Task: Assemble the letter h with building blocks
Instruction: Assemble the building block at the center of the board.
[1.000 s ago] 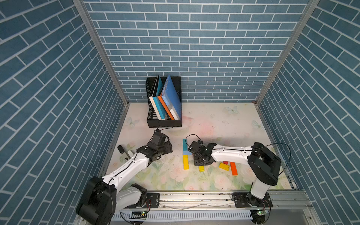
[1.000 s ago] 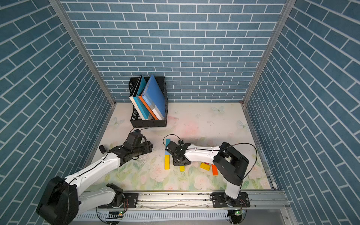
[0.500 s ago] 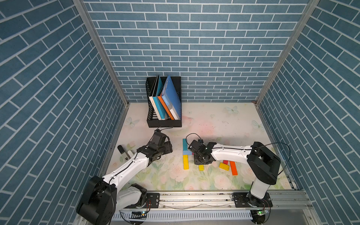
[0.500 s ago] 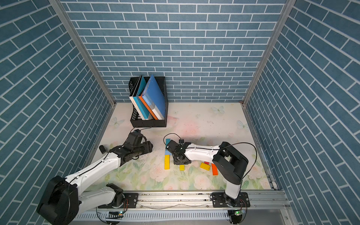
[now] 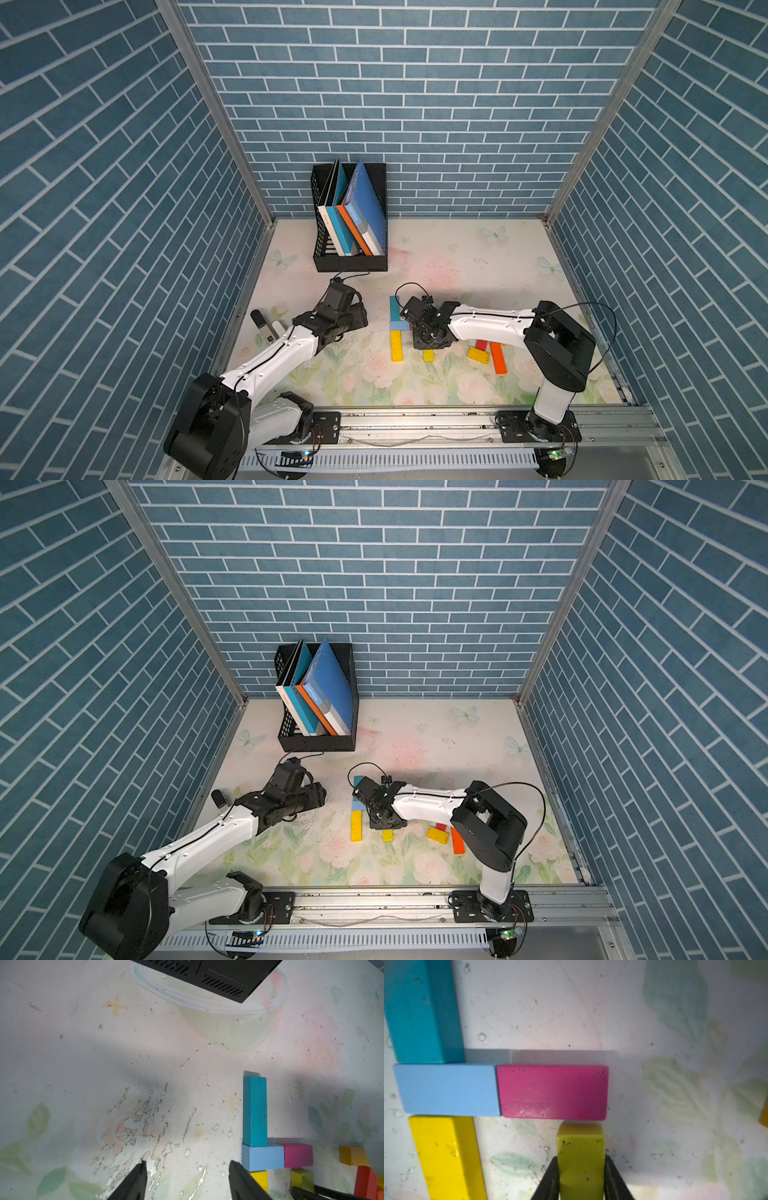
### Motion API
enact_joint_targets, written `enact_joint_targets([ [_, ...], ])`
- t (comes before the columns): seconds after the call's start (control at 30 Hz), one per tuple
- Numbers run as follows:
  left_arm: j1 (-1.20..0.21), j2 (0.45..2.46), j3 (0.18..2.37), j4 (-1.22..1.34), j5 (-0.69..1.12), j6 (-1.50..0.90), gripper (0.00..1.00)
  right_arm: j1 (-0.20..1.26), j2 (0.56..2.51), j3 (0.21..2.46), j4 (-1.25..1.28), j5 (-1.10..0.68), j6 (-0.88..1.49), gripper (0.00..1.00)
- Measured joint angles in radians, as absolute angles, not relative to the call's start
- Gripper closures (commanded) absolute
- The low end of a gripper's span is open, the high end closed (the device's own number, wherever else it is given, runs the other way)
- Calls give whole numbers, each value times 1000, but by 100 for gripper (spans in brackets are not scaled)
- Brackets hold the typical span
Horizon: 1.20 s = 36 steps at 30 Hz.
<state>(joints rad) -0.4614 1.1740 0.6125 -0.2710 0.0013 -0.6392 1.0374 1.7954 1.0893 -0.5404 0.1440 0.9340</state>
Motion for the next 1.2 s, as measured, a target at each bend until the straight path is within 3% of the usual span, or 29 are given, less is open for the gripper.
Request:
enact_joint_targets([
  [0.63,-461,1181,611,-270,3,-639,32,1033,1807,1104,-542,150,934,69],
  [0.93,-461,1184,609,-266,5,-639,32,1033,1810,1106,-530,154,924,41],
  [1.2,-461,1184,606,-263,5,-639,32,1033,1806,1106,-527,153,918,36],
])
